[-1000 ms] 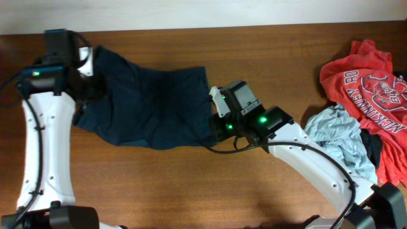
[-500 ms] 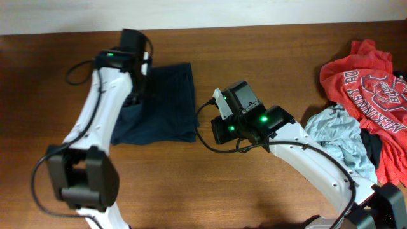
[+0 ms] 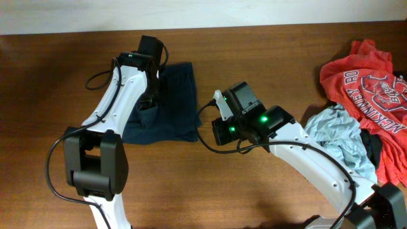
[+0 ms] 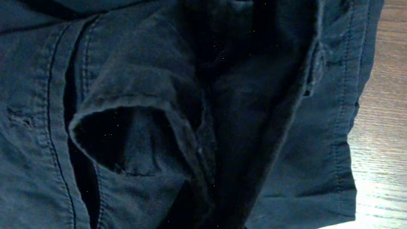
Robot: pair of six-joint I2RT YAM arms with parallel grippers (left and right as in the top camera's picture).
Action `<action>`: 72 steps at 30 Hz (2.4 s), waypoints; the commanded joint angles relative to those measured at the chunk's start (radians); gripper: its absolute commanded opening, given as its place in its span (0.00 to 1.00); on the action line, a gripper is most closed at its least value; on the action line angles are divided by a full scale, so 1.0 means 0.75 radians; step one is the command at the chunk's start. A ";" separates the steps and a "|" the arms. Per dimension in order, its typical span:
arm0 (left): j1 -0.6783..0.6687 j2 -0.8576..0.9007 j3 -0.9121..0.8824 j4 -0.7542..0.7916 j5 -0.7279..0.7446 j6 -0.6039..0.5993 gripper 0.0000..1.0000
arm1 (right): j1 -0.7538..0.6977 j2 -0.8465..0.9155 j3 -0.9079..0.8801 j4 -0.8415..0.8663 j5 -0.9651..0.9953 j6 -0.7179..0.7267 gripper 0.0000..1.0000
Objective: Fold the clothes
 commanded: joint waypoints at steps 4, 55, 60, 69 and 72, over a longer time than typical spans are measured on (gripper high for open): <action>-0.003 -0.015 0.078 -0.058 0.026 -0.054 0.01 | 0.001 0.002 0.003 -0.003 -0.007 0.006 0.04; -0.259 0.362 1.035 -0.291 0.110 0.025 0.69 | 0.001 0.002 0.003 -0.083 0.004 -0.097 0.04; -0.229 0.377 1.052 -0.427 -0.100 0.063 0.62 | -0.002 0.003 0.003 0.041 0.112 -0.047 0.04; 0.000 0.534 1.046 -0.477 -0.051 0.064 0.01 | 0.001 0.172 0.003 0.579 0.028 -0.047 0.04; 0.038 0.597 1.046 -0.450 0.085 0.144 0.00 | 0.001 0.300 0.003 0.696 -0.064 -0.039 0.04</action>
